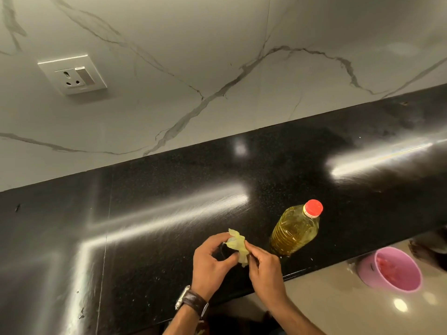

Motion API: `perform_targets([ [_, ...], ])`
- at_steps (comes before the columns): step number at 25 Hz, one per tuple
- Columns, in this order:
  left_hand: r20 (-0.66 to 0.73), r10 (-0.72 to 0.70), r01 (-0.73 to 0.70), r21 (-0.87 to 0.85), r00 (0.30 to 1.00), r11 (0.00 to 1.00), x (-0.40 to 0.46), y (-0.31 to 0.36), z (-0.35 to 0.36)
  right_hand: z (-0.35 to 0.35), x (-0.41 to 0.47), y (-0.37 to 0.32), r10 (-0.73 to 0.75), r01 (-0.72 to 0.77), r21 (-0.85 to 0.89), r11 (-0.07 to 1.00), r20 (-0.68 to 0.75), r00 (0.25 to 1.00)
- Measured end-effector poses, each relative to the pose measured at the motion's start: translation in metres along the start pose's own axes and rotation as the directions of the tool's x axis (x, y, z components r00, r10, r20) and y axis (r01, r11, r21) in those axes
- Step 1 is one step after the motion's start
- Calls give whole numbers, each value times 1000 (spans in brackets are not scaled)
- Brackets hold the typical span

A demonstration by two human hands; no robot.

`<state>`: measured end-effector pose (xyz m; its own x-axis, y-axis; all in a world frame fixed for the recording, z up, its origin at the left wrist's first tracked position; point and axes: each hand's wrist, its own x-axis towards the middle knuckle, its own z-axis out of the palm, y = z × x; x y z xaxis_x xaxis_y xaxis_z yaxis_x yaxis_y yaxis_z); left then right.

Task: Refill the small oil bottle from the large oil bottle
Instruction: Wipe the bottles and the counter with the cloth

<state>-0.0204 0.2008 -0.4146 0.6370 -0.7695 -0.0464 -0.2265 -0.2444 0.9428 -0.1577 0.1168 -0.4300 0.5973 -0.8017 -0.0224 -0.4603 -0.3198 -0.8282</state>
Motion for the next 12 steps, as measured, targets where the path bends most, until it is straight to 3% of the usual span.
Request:
perform_targets([
  [3,7,-37,37,47,999,998,-1,-2,-6,2,-2,6,-40,58,-203,977,90,995],
  [8,-6,-89,89,47,996,995,-4,0,-10,-4,-3,8,116,20,-502,865,239,964],
  [10,-10,-58,59,78,998,995,-2,0,-11,-13,-6,6,119,-34,-422,906,176,977],
  [12,-8,-43,44,115,999,992,0,0,-12,-22,-7,3,84,-82,-185,979,6,996],
])
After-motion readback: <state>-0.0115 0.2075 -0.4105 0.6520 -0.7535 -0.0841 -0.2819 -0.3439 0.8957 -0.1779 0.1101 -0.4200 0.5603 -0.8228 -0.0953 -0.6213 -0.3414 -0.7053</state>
